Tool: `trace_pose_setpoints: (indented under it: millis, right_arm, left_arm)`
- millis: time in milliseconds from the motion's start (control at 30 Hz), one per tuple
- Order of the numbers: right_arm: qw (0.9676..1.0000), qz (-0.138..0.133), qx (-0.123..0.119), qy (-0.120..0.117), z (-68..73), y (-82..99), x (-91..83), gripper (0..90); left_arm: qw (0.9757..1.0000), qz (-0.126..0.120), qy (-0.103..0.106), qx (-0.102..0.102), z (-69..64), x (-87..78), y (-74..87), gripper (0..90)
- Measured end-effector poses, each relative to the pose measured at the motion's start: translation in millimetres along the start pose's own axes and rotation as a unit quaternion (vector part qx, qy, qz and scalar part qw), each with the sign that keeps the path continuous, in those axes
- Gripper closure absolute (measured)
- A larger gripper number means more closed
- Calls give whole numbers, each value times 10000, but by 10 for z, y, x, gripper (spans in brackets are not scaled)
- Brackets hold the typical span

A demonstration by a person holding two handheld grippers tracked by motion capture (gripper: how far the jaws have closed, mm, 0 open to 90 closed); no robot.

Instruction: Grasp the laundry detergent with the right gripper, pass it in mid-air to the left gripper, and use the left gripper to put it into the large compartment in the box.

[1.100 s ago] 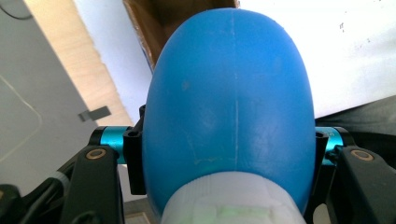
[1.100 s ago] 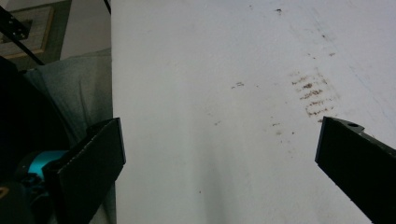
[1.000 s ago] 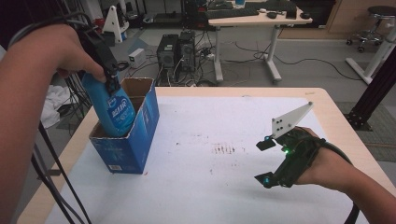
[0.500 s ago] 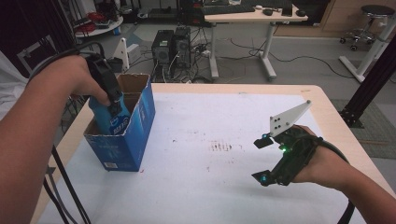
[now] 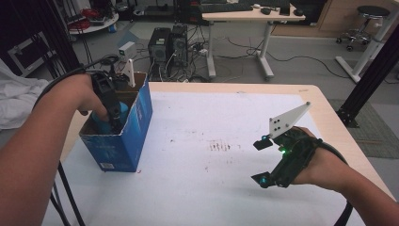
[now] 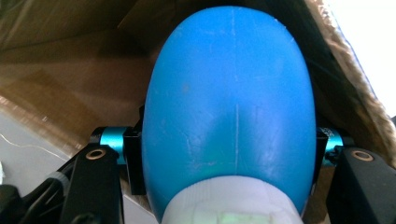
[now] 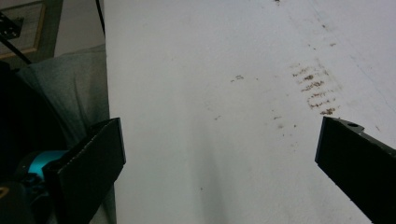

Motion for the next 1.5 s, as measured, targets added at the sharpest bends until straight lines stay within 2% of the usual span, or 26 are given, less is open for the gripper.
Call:
trace_pose_setpoints:
  millis: [167, 233, 533, 600, 833, 1033, 1200, 1500]
  right_arm:
    - [10000, -11, 23, 9, -5, 16, 12, 7]
    - [10000, -13, 29, 3, -5, 22, 16, 7]
    - [10000, -2, 56, -7, -13, 27, 36, 7]
    - [10000, -14, 47, -6, -17, 28, 40, 7]
    - [10000, -35, 69, 5, -19, 44, 24, 7]
    - [10000, -49, 72, 12, -21, 43, 16, 7]
    - [10000, -50, 68, 3, -24, 41, 10, 7]
    - [10000, 17, 72, -29, -33, 22, -36, 7]
  left_arm:
    - [10000, 24, 40, 60, 13, 112, -3, 385]
    - [9999, -82, 50, 60, 17, 112, -15, 385]
    - [9999, -37, 111, 17, 22, 121, -19, 379]
    - [9999, -54, 116, 59, 18, 113, -27, 375]
    - [9997, -152, 188, 19, 12, 78, -21, 303]
    - [9997, -165, 155, 69, 0, -10, -27, 281]
    - [9999, -114, 15, 98, 10, -103, -19, 256]
    - [9996, -258, -7, 97, -13, -275, 36, 202]
Point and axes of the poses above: each handheld gripper's, and its own axes: x roughly forward along the jaws, y roughly out of its underside, z roughly to its left, the point moved 8 cm from there along x, roughly forward along the jaws, and after that the axes turned 2 degrees about y, right-handed, at the moved point
